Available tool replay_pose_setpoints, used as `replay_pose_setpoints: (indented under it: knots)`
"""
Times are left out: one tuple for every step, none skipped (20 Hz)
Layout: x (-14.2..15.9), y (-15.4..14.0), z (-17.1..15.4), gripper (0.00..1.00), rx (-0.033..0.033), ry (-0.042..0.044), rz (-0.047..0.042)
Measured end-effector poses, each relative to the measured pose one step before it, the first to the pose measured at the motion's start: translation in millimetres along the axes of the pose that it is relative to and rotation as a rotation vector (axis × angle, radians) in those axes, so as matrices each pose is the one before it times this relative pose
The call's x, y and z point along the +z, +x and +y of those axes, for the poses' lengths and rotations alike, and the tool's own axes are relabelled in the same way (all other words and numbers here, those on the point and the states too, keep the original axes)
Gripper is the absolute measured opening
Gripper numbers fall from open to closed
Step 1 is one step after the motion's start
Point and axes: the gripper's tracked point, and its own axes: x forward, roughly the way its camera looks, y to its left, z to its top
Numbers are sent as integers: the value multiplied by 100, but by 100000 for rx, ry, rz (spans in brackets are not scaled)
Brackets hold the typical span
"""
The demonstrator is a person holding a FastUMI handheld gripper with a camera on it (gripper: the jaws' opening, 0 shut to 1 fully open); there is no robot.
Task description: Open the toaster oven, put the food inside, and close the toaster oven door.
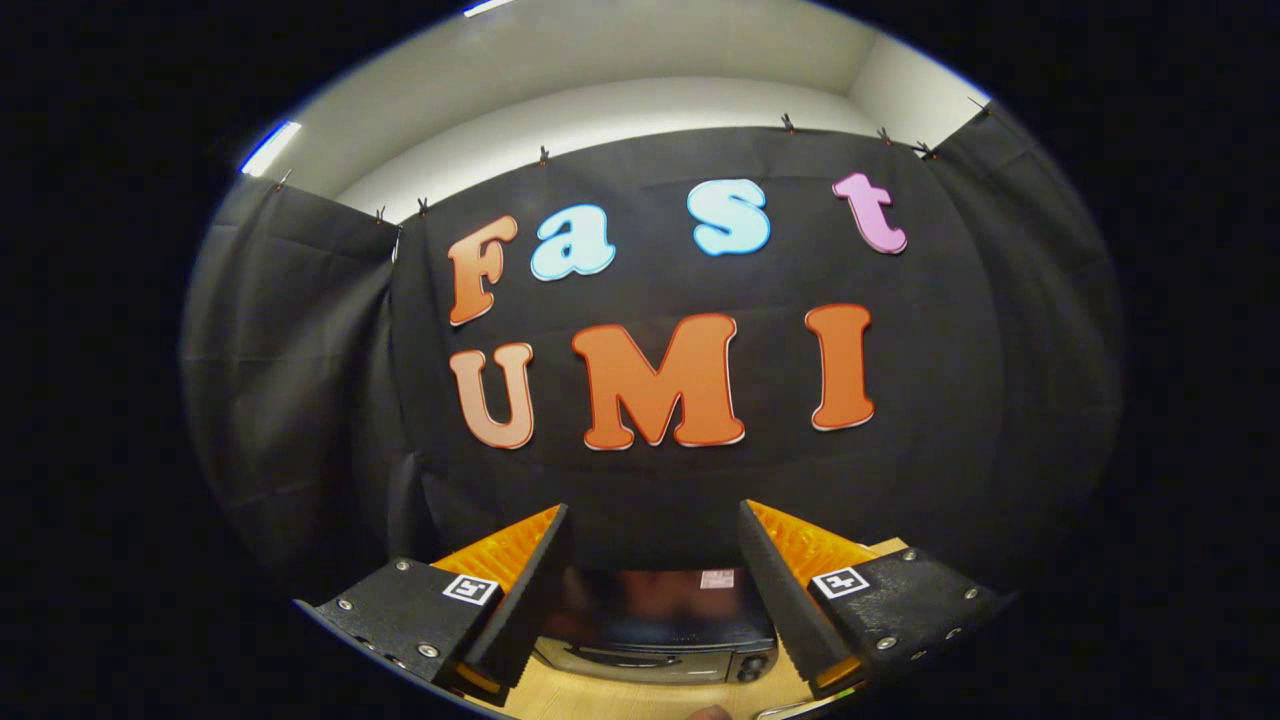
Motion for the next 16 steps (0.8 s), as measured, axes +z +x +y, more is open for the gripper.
replay_pose_setpoints:
  knots:
    - [-1379, 580, 415, 98, 621, 704, 3597]
    - [-1557, 578, 395, 98, 770, 431, 3374]
    - [-1284, 576, 383, 98, 653, 363, 3375]
    - [-1258, 633, 369, 98, 712, 222, 3405]
    - [-1347, 361, 240, 98, 538, 400, 3007]
    - [-1486, 559, 252, 98, -29, 387, 3617]
    - [-1402, 715, 186, 98, 306, 681, 3700]
    - [-1359, 767, 195, 98, -139, 970, 3861]
    - [-1179, 723, 268, 98, 440, 1171, 3329]
    - [-1429, 741, 66, 98, -196, 1012, 3792]
    - [-1313, 873, -11, 98, 40, 641, 3465]
    - [-1328, 867, -85, 99, -593, -149, 3761]
    - [-1215, 740, -223, 99, -1163, -342, 3555]
    - [-775, 729, -149, 99, -1200, -280, 1767]
    - [-739, 614, -58, 99, -993, -850, 1402]
    - [-309, 463, -224, 99, -2058, -1012, -399]
